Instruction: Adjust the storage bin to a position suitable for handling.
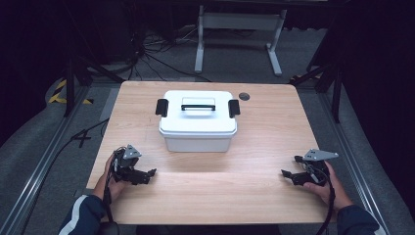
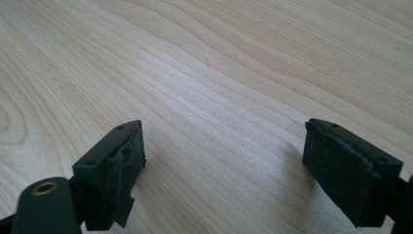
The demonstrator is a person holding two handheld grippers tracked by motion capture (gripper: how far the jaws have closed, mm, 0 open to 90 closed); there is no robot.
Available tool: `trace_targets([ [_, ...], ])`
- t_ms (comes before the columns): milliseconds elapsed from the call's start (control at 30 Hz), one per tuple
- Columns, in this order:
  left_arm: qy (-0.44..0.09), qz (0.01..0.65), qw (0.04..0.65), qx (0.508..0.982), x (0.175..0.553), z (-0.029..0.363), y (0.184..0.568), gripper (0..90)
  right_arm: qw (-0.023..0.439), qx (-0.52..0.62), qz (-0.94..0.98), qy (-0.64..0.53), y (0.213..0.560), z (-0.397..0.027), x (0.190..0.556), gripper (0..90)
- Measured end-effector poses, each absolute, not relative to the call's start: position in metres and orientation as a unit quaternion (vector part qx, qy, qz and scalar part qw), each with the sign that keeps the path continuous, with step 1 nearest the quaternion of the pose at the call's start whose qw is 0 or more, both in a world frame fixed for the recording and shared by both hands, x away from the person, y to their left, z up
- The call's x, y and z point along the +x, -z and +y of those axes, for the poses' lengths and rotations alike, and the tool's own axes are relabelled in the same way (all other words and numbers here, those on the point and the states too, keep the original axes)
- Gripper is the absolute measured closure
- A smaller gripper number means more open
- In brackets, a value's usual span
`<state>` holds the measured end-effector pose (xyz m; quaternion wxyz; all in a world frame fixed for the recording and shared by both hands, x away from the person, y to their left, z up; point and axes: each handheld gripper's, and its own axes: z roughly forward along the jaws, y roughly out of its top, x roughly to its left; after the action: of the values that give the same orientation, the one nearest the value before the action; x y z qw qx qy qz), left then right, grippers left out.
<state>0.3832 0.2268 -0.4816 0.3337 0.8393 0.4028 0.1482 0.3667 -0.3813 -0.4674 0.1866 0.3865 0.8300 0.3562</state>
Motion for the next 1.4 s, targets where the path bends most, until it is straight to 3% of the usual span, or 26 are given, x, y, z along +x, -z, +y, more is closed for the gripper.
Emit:
trace_targets([
  [533,-0.141,0.361,0.342,0.856,0.384,0.234,0.482,0.1,0.183,0.379,0.835,-0.354,0.467,-0.383,0.366,15.5],
  [800,-0.14,0.361,0.343,0.856,0.384,0.234,0.482,0.2,0.163,0.364,0.846,-0.354,0.459,-0.383,0.364,25.3],
  [1400,-0.136,0.361,0.345,0.856,0.384,0.234,0.482,0.2,0.19,0.311,0.862,-0.352,0.419,-0.358,0.37,30.3],
])
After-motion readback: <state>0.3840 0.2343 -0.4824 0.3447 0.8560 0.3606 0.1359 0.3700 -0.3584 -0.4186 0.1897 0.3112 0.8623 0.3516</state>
